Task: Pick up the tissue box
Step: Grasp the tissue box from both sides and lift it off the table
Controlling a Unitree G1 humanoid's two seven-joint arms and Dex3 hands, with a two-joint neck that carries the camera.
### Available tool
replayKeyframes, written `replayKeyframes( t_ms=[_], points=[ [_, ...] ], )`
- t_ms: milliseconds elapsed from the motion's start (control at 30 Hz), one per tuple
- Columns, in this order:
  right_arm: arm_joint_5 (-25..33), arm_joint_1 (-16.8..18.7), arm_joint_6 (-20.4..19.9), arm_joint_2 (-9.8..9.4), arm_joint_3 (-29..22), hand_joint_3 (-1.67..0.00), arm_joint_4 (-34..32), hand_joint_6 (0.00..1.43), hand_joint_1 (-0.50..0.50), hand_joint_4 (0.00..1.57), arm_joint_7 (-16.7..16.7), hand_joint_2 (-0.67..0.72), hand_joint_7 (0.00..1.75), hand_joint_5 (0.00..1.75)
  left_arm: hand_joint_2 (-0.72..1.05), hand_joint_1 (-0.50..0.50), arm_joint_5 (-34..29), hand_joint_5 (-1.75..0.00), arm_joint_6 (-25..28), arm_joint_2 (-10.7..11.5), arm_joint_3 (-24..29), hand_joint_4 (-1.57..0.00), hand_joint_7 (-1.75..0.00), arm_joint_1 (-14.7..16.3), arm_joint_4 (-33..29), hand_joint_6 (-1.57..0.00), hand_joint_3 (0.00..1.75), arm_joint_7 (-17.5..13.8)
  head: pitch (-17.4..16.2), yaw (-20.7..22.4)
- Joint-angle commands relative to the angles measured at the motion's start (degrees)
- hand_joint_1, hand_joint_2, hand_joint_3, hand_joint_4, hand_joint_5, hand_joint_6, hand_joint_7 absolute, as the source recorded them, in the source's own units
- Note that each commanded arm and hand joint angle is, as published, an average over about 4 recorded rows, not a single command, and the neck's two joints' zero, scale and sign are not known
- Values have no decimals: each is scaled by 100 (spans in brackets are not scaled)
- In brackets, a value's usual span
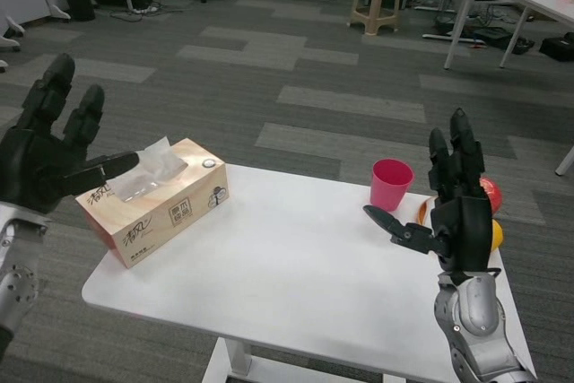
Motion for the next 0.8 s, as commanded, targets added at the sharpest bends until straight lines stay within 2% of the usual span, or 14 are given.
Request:
replayKeyframes(
  t_ms=[33, 200, 300, 400, 633, 800],
  points=[
    [39, -7, -77, -40, 133, -38, 157, 0, -21, 14, -13, -34, 7, 10, 105, 50, -207, 0, 272, 413, 254, 0, 0, 25, 611, 0, 9, -37, -143, 667],
    [39, -29, -84, -38, 256, -34, 254, 0, -21, 14, -13, -34, 7, 10, 105, 50, -218, 0, 494, 637, 480, 0, -2, 74, 1072, 0, 9, -86, -254, 1087],
    [39, -29, -88, -36, 293, -32, 289, 0, -21, 14, -13, -29, 7, 10, 105, 50, -220, 0, 714, 782, 507, 0, -3, 115, 1270, 0, 9, -152, -280, 1161],
    [39, -29, -84, -42, 313, -32, 302, 0, -21, 14, -13, -30, 7, 10, 105, 50, -257, 0, 898, 936, 436, 0, 0, 135, 1534, 0, 9, -231, -374, 1229],
    [47, -37, -80, -55, 375, -32, 342, 0, -21, 14, -13, -29, 3, 10, 105, 50, -657, 0, 1276, 1511, -359, 0, 0, 43, 2426, 0, 9, -380, -425, 1193],
    [47, -44, -80, -79, 427, -32, 381, 0, -21, 14, -13, -29, 7, 10, 105, 50, -1200, 0, 1298, 1946, -1398, 0, -2, -397, 3377, 0, 9, -404, -452, 1219]
  ],
)
